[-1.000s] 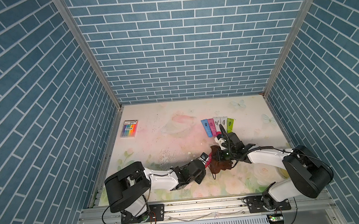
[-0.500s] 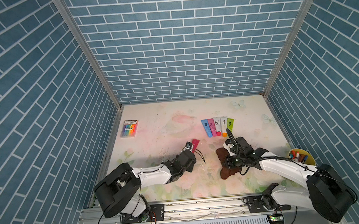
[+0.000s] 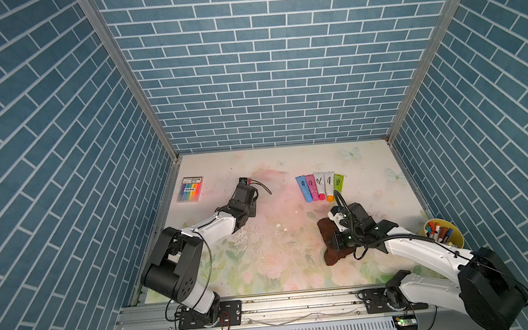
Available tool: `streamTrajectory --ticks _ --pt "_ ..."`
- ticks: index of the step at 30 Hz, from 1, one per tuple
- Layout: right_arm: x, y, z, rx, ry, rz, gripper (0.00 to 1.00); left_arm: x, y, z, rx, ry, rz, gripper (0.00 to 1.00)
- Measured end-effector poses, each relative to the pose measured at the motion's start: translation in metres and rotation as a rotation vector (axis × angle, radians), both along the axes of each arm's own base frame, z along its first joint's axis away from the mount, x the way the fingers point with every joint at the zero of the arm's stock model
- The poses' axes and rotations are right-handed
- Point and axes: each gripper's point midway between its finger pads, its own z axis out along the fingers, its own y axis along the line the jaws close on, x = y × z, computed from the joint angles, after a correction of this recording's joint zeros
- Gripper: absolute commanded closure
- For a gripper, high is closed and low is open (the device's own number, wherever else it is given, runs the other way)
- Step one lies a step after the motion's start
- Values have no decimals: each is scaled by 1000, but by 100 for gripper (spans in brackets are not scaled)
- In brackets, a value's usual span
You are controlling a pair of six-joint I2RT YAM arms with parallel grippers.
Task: Wipe the surface of the toothpaste tube
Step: Place the toothpaste at the center of the board.
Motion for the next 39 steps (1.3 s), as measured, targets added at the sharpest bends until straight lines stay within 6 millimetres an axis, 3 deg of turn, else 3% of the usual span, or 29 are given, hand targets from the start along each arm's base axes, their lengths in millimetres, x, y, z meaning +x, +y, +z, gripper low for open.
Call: streamTrajectory --ticks 5,11,16,23,32,39 --pt "-4 3 -1 -3 1 18 100 -3 37 -27 110 102 35 97" --pt "-16 11 -7 -35 -4 81 100 9 51 -28 132 114 47 97" --pt "-18 13 -6 -52 -28 104 100 10 57 -35 127 135 43 88" --pt "-14 13 1 -44 -69 94 100 10 56 -41 124 149 30 57" --pt "-14 12 5 -35 -87 91 100 11 53 -30 99 126 21 15" --pt "-12 9 12 -23 -127 80 100 10 35 1 -22 56 27 11"
